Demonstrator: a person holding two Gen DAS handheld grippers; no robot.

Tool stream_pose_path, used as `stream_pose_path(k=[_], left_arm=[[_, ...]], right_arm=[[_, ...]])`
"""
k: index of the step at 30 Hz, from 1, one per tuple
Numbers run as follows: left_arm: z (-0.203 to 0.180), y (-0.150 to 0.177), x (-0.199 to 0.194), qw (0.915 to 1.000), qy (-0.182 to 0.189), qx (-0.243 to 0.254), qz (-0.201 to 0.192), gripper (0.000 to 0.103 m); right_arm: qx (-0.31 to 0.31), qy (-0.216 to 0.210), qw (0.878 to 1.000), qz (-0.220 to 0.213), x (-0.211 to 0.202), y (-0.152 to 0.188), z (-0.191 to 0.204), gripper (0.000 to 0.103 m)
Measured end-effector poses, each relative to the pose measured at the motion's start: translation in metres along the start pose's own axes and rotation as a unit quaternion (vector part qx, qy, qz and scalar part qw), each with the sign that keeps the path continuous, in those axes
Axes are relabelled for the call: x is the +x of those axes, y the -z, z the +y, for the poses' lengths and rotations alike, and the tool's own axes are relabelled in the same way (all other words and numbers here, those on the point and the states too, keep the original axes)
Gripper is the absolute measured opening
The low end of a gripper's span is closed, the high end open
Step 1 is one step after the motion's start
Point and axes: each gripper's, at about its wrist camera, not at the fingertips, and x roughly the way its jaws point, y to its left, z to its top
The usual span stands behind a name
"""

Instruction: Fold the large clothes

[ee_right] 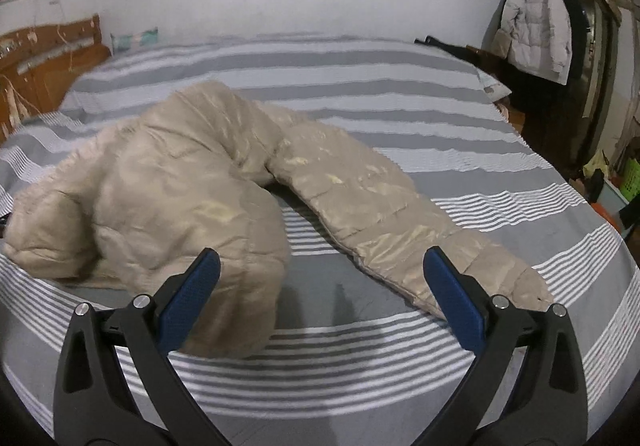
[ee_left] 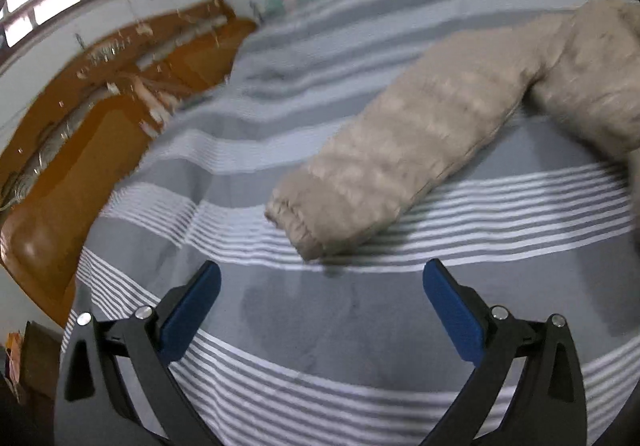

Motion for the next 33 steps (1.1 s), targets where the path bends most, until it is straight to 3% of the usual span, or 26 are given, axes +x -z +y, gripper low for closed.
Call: stream_pose_path(k=[8,10,12,14,17,20,21,24,25,27,28,30,31,32,33], left_arm=[[-0.015,-0.001,0.055,0.9980,-0.019,0.060,0.009,0.101],[-0.020,-0.001,0.071,0.9969,-0.017,0.075,0.017,0.096],[-0.021,-0.004,0.081,0.9969,-0.005,0.076,0.019,0.068],[-0.018,-0.009,0.088,0.9971,-0.005,0.070,0.027,0.047],[-0.003,-0.014,0.091,0.9988,0.008,0.038,0.028,0.030],[0.026,-0.023,0.088,0.9994,-0.029,-0.007,0.018,0.021],[0.042,-0.026,0.087,0.9983,-0.042,-0.038,0.018,0.012],[0.085,-0.028,0.084,0.9909,-0.085,-0.103,0.018,0.013],[0.101,-0.026,0.084,0.9859,-0.115,-0.120,0.017,0.013],[0.117,-0.022,0.086,0.9794,-0.156,-0.127,0.019,0.018],[0.123,-0.015,0.087,0.9784,-0.155,-0.135,0.022,0.021],[0.122,-0.005,0.086,0.9800,-0.142,-0.134,0.037,0.048],[0.121,-0.002,0.080,0.9819,-0.132,-0.131,0.038,0.054],[0.118,0.000,0.072,0.9838,-0.126,-0.122,0.037,0.070],[0.113,0.001,0.061,0.9855,-0.122,-0.112,0.037,0.078]], right_arm=[[0.027,-0.015,0.999,0.036,0.038,0.003,-0.011,0.100],[0.032,-0.017,0.999,0.034,0.038,0.003,-0.013,0.100],[0.034,-0.016,0.999,0.034,0.037,0.002,-0.014,0.100],[0.041,-0.011,0.999,0.031,0.036,0.001,-0.017,0.100],[0.060,-0.001,0.998,0.028,0.034,0.000,-0.025,0.100],[0.082,0.004,0.996,0.026,0.031,0.000,-0.035,0.100],[0.086,0.007,0.996,0.026,0.031,0.000,-0.037,0.100],[0.090,0.013,0.996,0.025,0.028,0.000,-0.041,0.100],[0.091,0.015,0.995,0.025,0.027,0.001,-0.042,0.100],[0.095,0.014,0.995,0.026,0.027,0.002,-0.044,0.100],[0.099,0.011,0.995,0.027,0.026,0.002,-0.044,0.100],[0.101,0.004,0.995,0.026,0.024,0.002,-0.044,0.100],[0.102,0.001,0.994,0.024,0.022,0.001,-0.044,0.100],[0.104,-0.003,0.994,0.023,0.020,0.001,-0.043,0.100],[0.107,-0.011,0.994,0.022,0.018,0.000,-0.043,0.100]])
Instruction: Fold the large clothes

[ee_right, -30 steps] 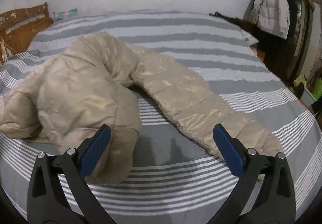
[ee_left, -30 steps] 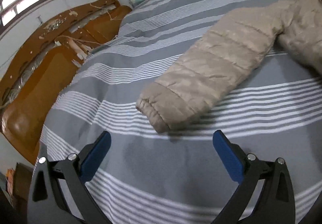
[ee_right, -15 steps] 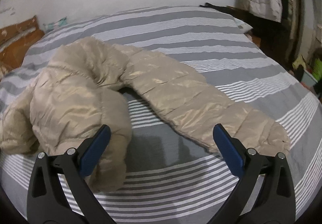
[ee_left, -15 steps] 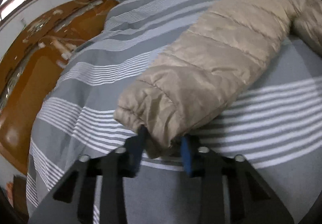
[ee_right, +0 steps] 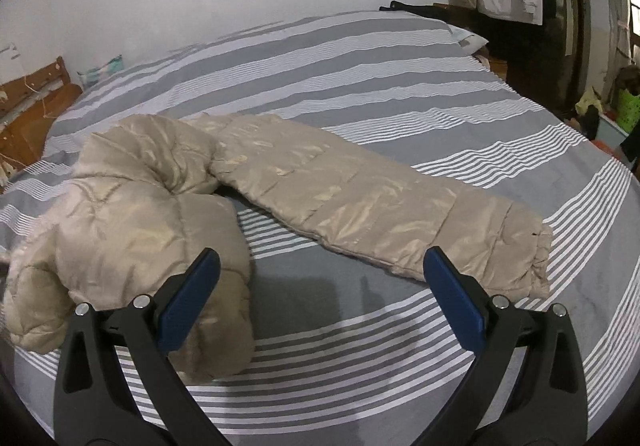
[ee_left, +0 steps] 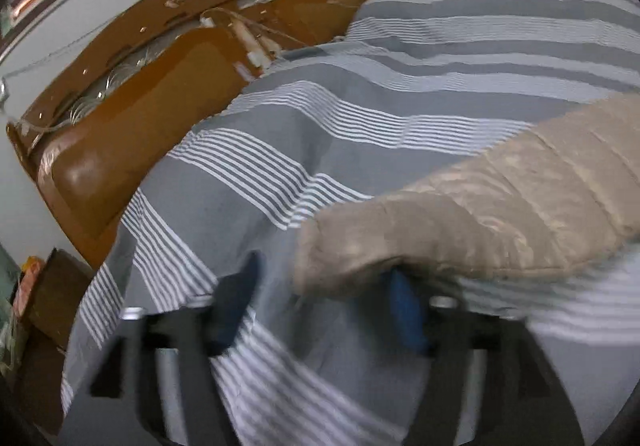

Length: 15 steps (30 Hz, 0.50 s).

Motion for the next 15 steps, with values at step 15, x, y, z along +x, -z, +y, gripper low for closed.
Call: stream_pose_path(k=[15], left_arm=[[-0.093,0.054,-0.198,0.9449,0.323,0.052,-0.022,0.098]], right_arm=[[-0.031,-0.047,0.998,0.014,-0.029,0.017,0.028,0.100]])
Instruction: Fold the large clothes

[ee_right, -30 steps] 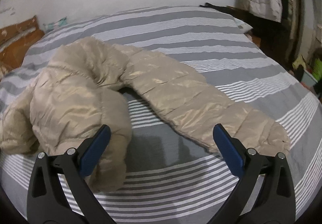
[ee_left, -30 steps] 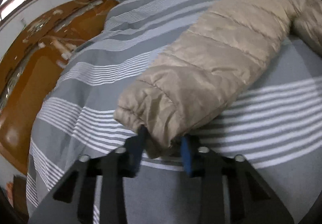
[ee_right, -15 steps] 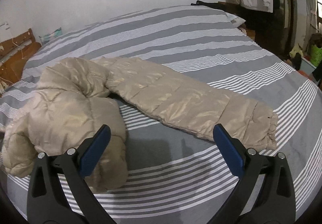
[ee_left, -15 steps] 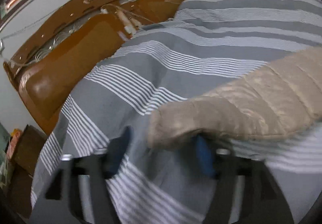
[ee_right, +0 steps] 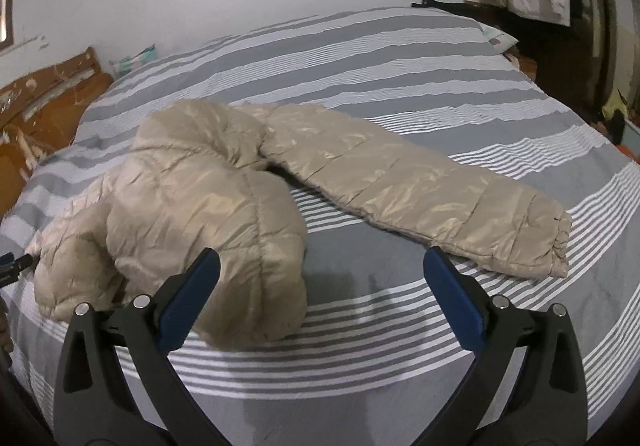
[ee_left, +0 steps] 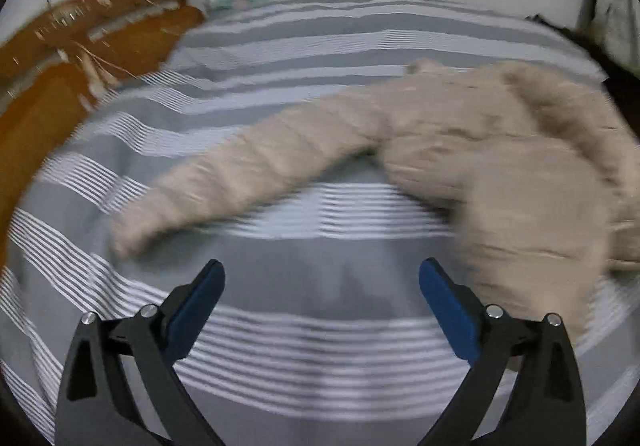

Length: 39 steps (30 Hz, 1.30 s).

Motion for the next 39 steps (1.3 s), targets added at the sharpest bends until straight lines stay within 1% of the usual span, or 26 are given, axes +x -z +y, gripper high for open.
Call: stream_pose_path(k=[1,3,7,9,12,15,17,19,21,23,24,25,26,27,28,29,30,31,32,33,34,36,38,39], left_arm=[[-0.013,0.006,-0.006,0.9999,0.016,0.001,0.001,0.098],[-0.036,0.013,-0.014,0.9993,0.034,0.013,-0.001,0.098],[-0.064,0.018,-0.019,0.9987,0.043,0.023,-0.016,0.098],[-0.072,0.019,-0.016,0.9986,0.041,0.028,-0.020,0.098],[-0.074,0.016,-0.026,0.9972,0.057,0.021,-0.044,0.098],[-0.077,0.018,-0.037,0.9952,0.067,0.030,-0.064,0.098],[-0.082,0.021,-0.035,0.9945,0.074,0.042,-0.061,0.098],[-0.090,0.023,-0.022,0.9948,0.071,0.058,-0.043,0.098],[-0.097,0.022,-0.013,0.9944,0.082,0.058,-0.031,0.098],[-0.105,0.021,-0.008,0.9935,0.084,0.069,-0.035,0.098],[-0.110,0.021,-0.005,0.9931,0.079,0.079,-0.038,0.098],[-0.112,0.022,-0.001,0.9930,0.076,0.082,-0.036,0.098],[-0.114,0.022,0.004,0.9933,0.076,0.081,-0.030,0.098],[-0.113,0.022,0.008,0.9936,0.081,0.075,-0.024,0.096],[-0.113,0.022,0.014,0.9936,0.091,0.066,-0.014,0.094],[-0.113,0.021,0.019,0.9930,0.100,0.063,-0.004,0.074],[-0.116,0.020,0.024,0.9921,0.106,0.067,0.008,0.058],[-0.117,0.021,0.025,0.9921,0.104,0.071,0.006,0.053],[-0.118,0.019,0.025,0.9917,0.105,0.074,0.002,0.041],[-0.118,0.018,0.023,0.9913,0.107,0.076,-0.003,0.033],[-0.114,0.015,0.019,0.9911,0.112,0.072,-0.008,0.030],[-0.099,0.008,0.010,0.9913,0.121,0.048,-0.020,0.024],[-0.077,-0.003,-0.005,0.9914,0.125,0.015,-0.035,0.022],[-0.061,-0.009,-0.017,0.9912,0.123,-0.002,-0.047,0.022]], right_arm=[[-0.006,-0.001,1.000,0.001,0.000,0.000,0.002,0.100],[-0.019,-0.002,1.000,0.004,0.000,0.002,0.009,0.100],[-0.034,-0.015,0.999,0.013,0.007,0.003,0.019,0.100],[-0.040,-0.024,0.999,0.025,0.014,0.004,0.025,0.100],[-0.057,-0.029,0.997,0.050,0.031,0.008,0.036,0.100],[-0.068,-0.036,0.995,0.060,0.045,0.008,0.045,0.100],[-0.075,-0.036,0.994,0.067,0.053,0.009,0.049,0.100],[-0.078,-0.034,0.994,0.075,0.061,0.009,0.052,0.100],[-0.079,-0.034,0.993,0.078,0.066,0.009,0.053,0.100],[-0.076,-0.034,0.993,0.081,0.071,0.009,0.052,0.100],[-0.071,-0.037,0.993,0.085,0.073,0.009,0.051,0.100],[-0.065,-0.043,0.993,0.090,0.076,0.009,0.049,0.093],[-0.059,-0.052,0.992,0.094,0.077,0.008,0.047,0.080],[-0.052,-0.064,0.991,0.104,0.080,0.009,0.045,0.076],[-0.047,-0.066,0.990,0.112,0.083,0.010,0.043,0.064],[-0.044,-0.072,0.990,0.117,0.085,0.010,0.042,0.044],[-0.039,-0.088,0.988,0.123,0.086,0.009,0.042,0.038],[-0.035,-0.098,0.987,0.125,0.086,0.009,0.042,0.031],[-0.036,-0.106,0.986,0.123,0.085,0.008,0.044,0.027],[-0.039,-0.112,0.986,0.119,0.082,0.007,0.046,0.026],[-0.042,-0.117,0.986,0.115,0.079,0.006,0.048,0.024],[-0.034,-0.144,0.984,0.101,0.069,0.003,0.049,0.021],[-0.018,-0.181,0.980,0.083,0.055,-0.003,0.044,0.019],[-0.014,-0.189,0.979,0.071,0.045,-0.007,0.040,0.019]])
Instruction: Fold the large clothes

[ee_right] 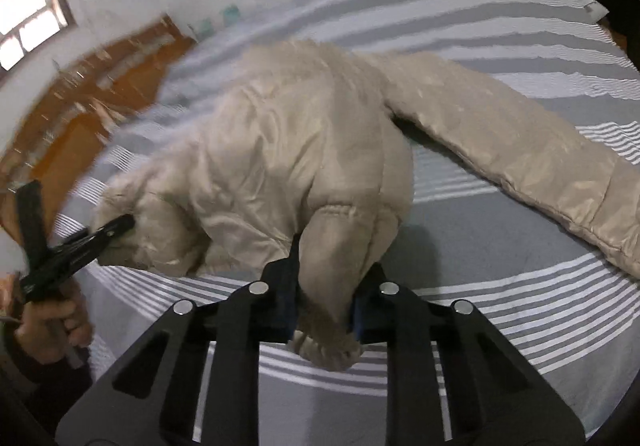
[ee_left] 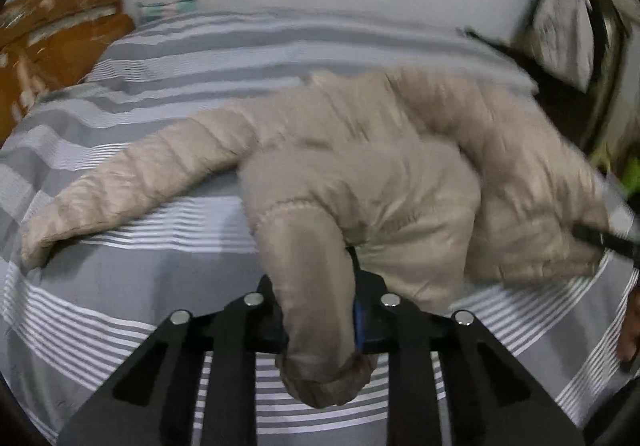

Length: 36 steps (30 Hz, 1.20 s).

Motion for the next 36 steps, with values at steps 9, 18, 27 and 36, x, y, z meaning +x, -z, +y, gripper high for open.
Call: stream_pose_path(k=[9,18,27,36], left_arm=[[0.057,-0.006,-0.083,0.9995,-0.030,-0.012,-0.007,0.023],[0.069,0.014,-0.119,0.9890,-0.143,-0.034,0.014,0.084],[0.042,-0.030,-0.103,0.9901,-0.127,-0.011,-0.059,0.088],[0.037,-0.091,-0.036,0.9919,-0.079,-0.025,-0.096,0.089]], right_arm=[[-0.015,-0.001,1.000,0.006,-0.073,-0.001,-0.001,0.017],[-0.119,0.162,0.974,0.101,-0.062,0.027,0.021,0.099],[-0.051,0.228,0.972,-0.024,-0.094,-0.008,0.011,0.100],[0.073,0.207,0.973,-0.069,-0.055,-0.053,-0.033,0.100]])
